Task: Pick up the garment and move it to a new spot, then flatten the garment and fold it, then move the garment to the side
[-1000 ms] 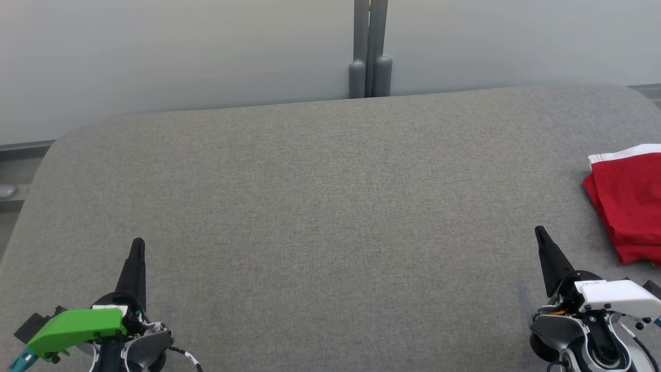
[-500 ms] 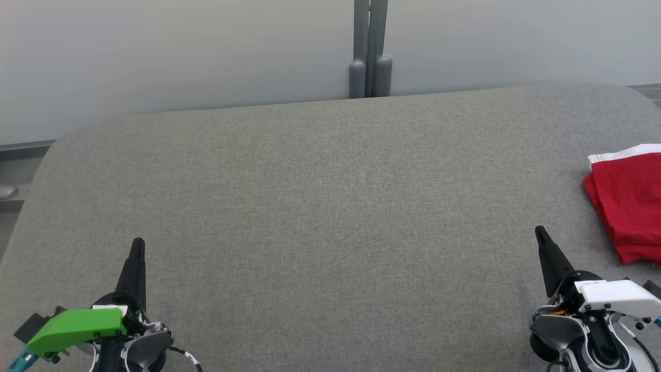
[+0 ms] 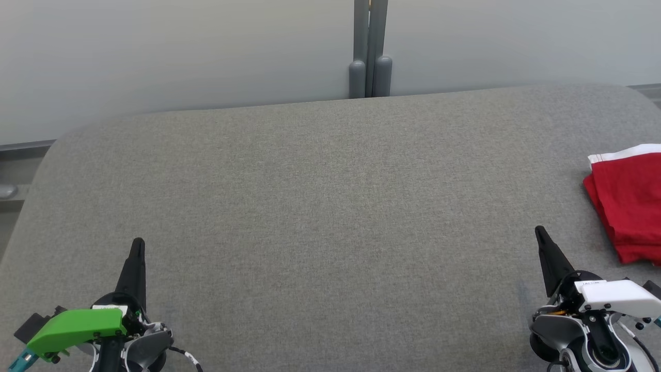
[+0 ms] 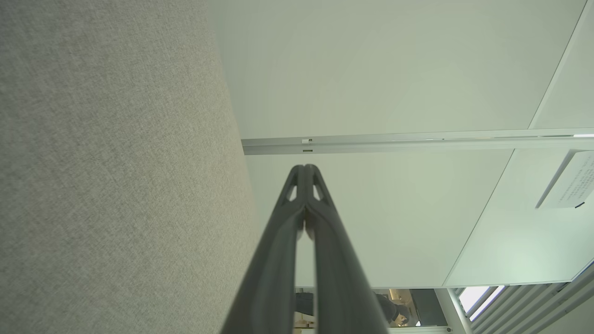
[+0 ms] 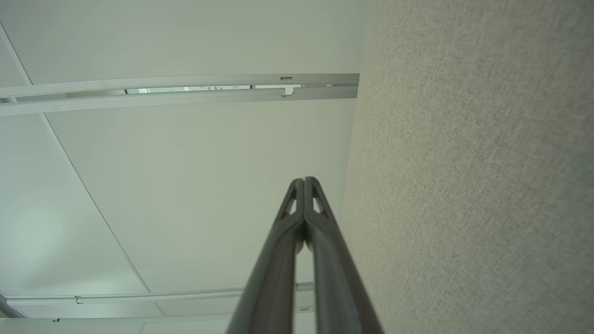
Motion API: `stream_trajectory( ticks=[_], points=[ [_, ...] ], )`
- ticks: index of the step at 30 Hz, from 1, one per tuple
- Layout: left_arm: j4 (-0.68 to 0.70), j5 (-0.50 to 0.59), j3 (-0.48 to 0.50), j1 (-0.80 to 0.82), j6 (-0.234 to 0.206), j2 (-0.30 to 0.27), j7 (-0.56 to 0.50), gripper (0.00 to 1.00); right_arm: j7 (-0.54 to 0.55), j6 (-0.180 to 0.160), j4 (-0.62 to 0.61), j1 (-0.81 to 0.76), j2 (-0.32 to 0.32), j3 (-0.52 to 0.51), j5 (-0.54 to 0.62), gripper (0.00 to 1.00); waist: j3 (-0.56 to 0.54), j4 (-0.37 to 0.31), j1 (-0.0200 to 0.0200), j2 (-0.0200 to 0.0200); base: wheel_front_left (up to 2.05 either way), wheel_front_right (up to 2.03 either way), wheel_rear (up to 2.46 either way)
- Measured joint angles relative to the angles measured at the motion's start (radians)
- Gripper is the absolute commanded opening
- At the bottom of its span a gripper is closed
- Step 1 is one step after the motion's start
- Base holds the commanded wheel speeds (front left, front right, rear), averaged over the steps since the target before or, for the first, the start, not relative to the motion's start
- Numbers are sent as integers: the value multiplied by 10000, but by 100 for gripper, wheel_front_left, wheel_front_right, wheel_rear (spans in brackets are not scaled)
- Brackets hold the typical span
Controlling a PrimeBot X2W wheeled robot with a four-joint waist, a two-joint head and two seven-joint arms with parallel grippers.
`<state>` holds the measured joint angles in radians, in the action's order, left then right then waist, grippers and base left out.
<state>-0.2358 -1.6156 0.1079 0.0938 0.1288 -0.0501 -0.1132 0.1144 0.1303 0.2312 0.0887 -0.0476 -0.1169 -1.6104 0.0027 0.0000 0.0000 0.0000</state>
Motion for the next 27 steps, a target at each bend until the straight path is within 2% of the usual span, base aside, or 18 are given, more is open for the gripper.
stream_trajectory(
  ticks=[27],
  points=[
    [0,0,2,0,0,0,0,0,0,0,0,0,0,0,0,0,0,0,0,0,0,0,0]
  ],
)
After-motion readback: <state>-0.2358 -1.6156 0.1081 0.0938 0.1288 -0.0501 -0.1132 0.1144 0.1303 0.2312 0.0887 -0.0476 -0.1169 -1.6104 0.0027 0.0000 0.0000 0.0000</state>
